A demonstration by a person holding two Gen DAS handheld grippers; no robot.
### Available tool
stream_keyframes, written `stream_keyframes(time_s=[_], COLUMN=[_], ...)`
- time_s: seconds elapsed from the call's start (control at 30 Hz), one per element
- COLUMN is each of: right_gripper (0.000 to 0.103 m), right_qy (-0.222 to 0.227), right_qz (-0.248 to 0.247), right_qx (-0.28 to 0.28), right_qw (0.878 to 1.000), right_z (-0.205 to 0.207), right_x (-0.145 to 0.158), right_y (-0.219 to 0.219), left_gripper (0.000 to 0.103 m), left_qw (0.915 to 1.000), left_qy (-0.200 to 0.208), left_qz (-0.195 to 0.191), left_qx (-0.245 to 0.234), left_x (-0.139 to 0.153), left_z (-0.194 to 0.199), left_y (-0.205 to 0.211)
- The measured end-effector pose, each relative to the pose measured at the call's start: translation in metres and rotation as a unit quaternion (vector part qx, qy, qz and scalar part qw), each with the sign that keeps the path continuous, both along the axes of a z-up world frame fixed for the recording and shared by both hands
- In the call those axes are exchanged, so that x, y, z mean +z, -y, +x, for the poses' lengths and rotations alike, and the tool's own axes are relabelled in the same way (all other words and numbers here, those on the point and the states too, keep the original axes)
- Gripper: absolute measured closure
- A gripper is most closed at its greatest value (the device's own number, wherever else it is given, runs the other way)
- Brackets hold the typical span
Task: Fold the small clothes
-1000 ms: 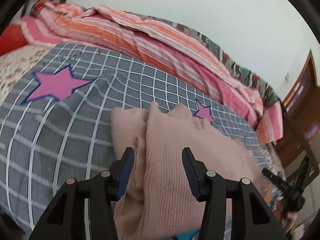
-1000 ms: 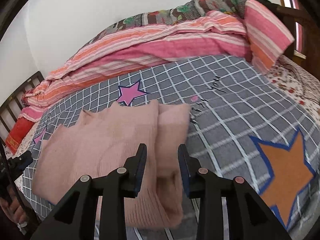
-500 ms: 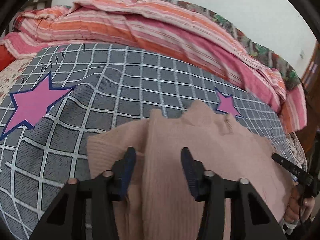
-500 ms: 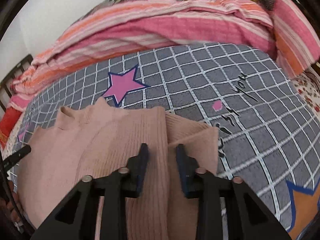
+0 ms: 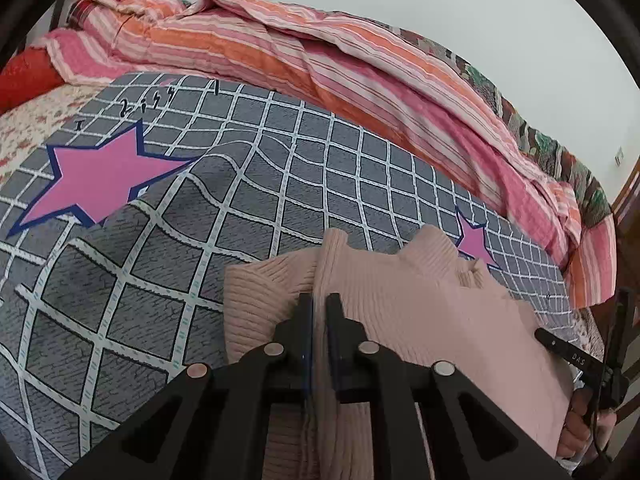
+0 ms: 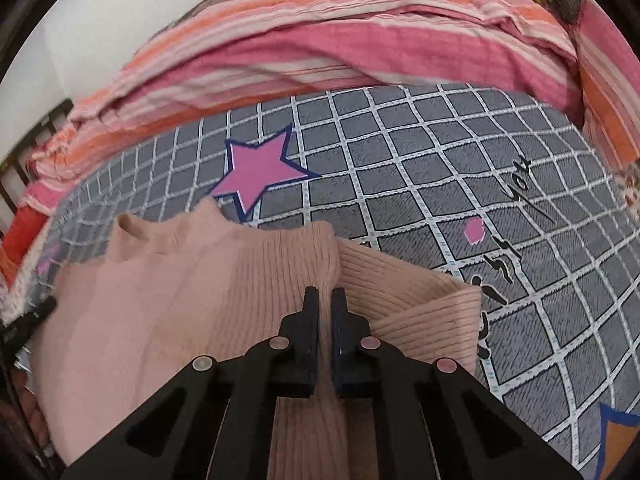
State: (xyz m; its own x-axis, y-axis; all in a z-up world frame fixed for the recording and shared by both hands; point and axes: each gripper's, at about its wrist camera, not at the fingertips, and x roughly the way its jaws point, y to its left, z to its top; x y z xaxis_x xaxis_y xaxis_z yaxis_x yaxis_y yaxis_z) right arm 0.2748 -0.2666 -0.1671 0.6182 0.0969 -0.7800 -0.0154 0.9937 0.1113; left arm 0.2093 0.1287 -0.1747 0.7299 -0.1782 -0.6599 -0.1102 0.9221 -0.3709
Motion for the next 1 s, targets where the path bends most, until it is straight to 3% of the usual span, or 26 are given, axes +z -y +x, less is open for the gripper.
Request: stream_keyframes(time_s=[0.13,0.2,0.27,0.3,0.4,0.5,0.6,0.7,0.83,0.9,1.0], right_gripper=[0.089,0.084,0.067,0.065,0.065,0.065,0.065,0.065,0.065,0.065,0.065], right_qy=[0.005,0.019,0.040,0.048,0.065,0.047,0.021,0.020,-0.013,-0.024,-0.023], right_qz=[-0.017,-0.017,-0.015,-0.015,-0.008,0.005,-0.017,-0.082,-0.091,-0.088,-0.087], right_qx=[-0.009,-0.017,-0.005,0.003,0.046,0.085,0.108,0.110,0.094,0.087,0.076], right_qw=[1.000,1.000,0.999,0.999,0.997,0.995,0.994,0.990,0.991,0.992,0.993], right_z=[-0.008,-0.018,-0.029,-0.033,-0.044,-0.044,-0.040,-0.036,-0.016,-0.004,0.006], right_x=[0.011,0.021,0.034,0.038,0.044,0.034,0.011,-0.001,-0.006,-0.010,-0.014], right_y=[-0.006,-0.010,-0.023,-0.031,-0.065,-0.092,-0.118,-0.138,-0.142,-0.141,-0.143], left_gripper=[0.091,0.082,0.055,0.049,0.049,0.049,0.049,0.049,0.044,0.044,0.044], left_qw=[0.9998,0.9995,0.9989,0.9988,0.9983,0.9986,0.9981,0.9975,0.9953,0.9952,0.9970], left_qy=[0.011,0.023,0.042,0.047,0.035,0.012,0.010,0.018,0.026,0.025,0.030], left_qz=[-0.001,-0.014,-0.022,-0.015,0.025,0.008,0.014,0.041,0.084,0.086,0.060], left_qx=[-0.019,-0.017,-0.005,0.005,0.040,0.050,0.059,0.054,0.041,0.040,0.039], left_x=[0.008,0.013,0.019,0.021,0.019,0.004,-0.008,-0.013,-0.017,-0.018,-0.019], left_z=[-0.010,-0.018,-0.027,-0.029,-0.028,-0.020,-0.011,-0.005,0.001,0.001,-0.001], left_y=[-0.005,-0.014,-0.028,-0.034,-0.051,-0.073,-0.086,-0.086,-0.075,-0.074,-0.082])
